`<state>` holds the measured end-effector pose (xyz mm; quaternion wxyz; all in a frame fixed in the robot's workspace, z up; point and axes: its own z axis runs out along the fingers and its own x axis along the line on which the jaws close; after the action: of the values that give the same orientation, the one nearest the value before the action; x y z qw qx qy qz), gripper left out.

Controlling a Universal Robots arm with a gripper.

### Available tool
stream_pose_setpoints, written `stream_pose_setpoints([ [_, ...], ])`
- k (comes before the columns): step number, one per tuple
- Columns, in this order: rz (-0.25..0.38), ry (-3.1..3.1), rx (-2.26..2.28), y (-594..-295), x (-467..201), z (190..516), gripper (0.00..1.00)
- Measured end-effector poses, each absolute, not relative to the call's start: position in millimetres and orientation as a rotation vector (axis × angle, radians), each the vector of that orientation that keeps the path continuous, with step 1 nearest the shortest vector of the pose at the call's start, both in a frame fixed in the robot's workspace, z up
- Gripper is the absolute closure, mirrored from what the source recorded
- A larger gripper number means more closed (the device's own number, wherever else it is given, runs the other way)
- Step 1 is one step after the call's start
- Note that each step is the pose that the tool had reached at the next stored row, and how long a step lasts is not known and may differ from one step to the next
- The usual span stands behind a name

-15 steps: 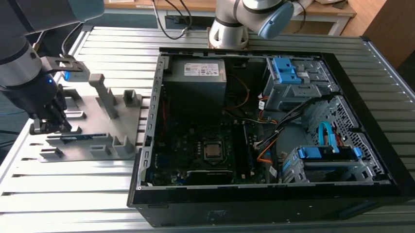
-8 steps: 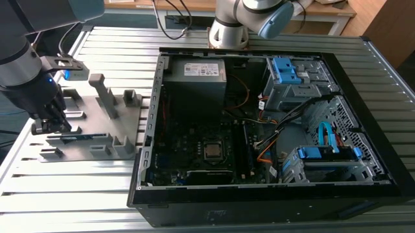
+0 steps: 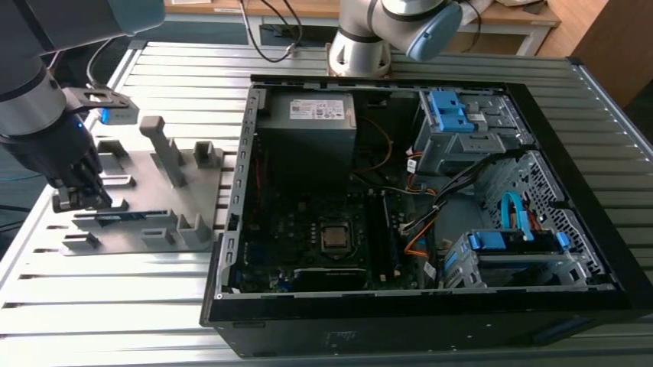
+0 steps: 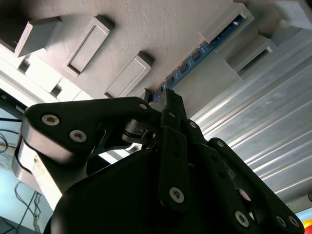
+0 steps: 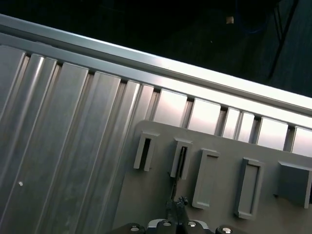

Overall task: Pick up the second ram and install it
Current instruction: 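Pick up the second ram and move it above second insertion slot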

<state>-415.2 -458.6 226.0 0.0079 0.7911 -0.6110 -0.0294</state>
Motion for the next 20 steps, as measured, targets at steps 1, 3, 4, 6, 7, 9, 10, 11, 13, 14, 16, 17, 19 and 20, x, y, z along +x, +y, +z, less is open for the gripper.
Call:
stream_pose_setpoints([
  [1, -0.092, -1.9, 2.48, -458.5, -415.2, 226.0, 0.9],
  [3, -0.092, -1.879, 2.495, -458.6, -415.2, 226.0, 0.9],
  [4, -0.092, -1.869, 2.502, -458.5, -415.2, 226.0, 0.9],
  [6, -0.091, -1.849, 2.517, -458.6, -415.2, 226.0, 0.9],
  [7, -0.091, -1.839, 2.524, -458.6, -415.2, 225.9, 0.9],
  [9, -0.091, -1.82, 2.537, -458.5, -415.2, 225.9, 0.9],
  [10, -0.091, -1.81, 2.544, -458.6, -415.2, 226.0, 0.9],
  [11, -0.091, -1.8, 2.551, -458.6, -415.2, 226.0, 0.9],
  [13, -0.091, -1.781, 2.563, -458.6, -415.2, 226.0, 0.9],
  [14, -0.09, -1.772, 2.57, -458.6, -415.2, 226.0, 0.9],
  [16, -0.09, -1.752, 2.582, -458.6, -415.2, 226.0, 0.9],
  [17, -0.09, -1.743, 2.588, -458.5, -415.2, 226.0, 0.9],
  [19, -0.09, -1.724, 2.601, -458.6, -415.2, 226.0, 0.9],
  [20, -0.09, -1.714, 2.607, -458.6, -415.2, 226.0, 0.9],
])
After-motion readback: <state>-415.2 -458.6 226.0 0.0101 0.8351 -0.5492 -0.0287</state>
